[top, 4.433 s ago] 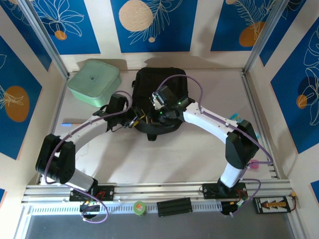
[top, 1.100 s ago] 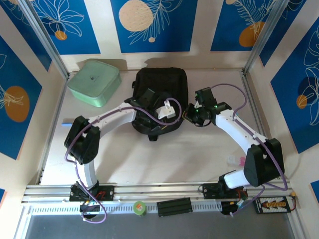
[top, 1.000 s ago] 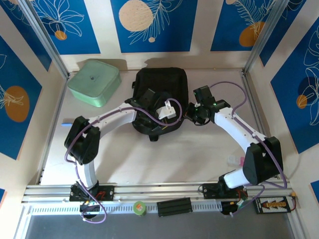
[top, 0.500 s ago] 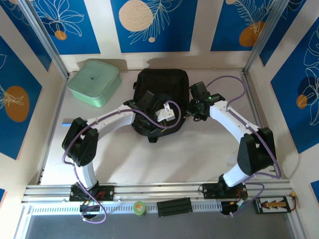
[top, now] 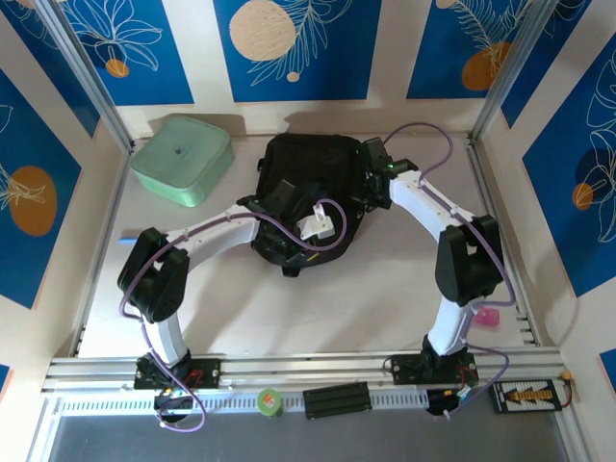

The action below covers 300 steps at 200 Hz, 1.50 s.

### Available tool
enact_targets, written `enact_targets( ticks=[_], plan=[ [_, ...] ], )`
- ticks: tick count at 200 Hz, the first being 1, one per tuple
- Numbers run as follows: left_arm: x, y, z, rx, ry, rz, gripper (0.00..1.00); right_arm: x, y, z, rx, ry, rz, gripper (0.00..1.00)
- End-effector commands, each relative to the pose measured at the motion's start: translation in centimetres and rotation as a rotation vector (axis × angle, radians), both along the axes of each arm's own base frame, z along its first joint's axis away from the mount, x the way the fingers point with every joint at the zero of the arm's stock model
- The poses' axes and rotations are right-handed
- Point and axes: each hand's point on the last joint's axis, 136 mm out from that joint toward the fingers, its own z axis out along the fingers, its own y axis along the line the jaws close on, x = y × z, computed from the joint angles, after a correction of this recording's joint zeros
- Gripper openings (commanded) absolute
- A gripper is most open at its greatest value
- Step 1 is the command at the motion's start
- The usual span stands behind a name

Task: Pack the student bag
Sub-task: Zip the student bag at the center of the table, then rotate the student bag at the center of the table.

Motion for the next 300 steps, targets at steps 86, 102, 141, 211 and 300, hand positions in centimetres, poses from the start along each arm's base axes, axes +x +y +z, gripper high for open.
enact_targets(
  ticks=[86, 102, 141, 211, 300],
  plan=[
    [-5.2, -0.6, 1.0, -0.017, 0.178, -0.037, 0.00, -0.6, 1.1, 2.2, 0.103, -0.006, 0.007, 0.00],
    [-6.3, -1.4, 1.3, -0.036, 0.208, -0.030, 0.01, -2.9, 1.0, 1.7, 0.149, 0.015, 0.018, 0.00],
    [-5.5, -2.6, 3.5, -0.136, 0.223, 0.095, 0.32, -7.7, -0.2, 0.3, 0.232, 0.048, 0.041, 0.00],
    [5.0, -0.9, 11.1, -0.257, -0.114, 0.527, 0.91, -6.9, -0.8, 7.0, 0.382, -0.159, 0.081, 0.62],
    [14.6, -0.6, 10.8, -0.297, 0.021, 0.852, 0.83, -0.5, -1.1, 2.4, 0.435, -0.011, 0.058, 0.74]
  ],
)
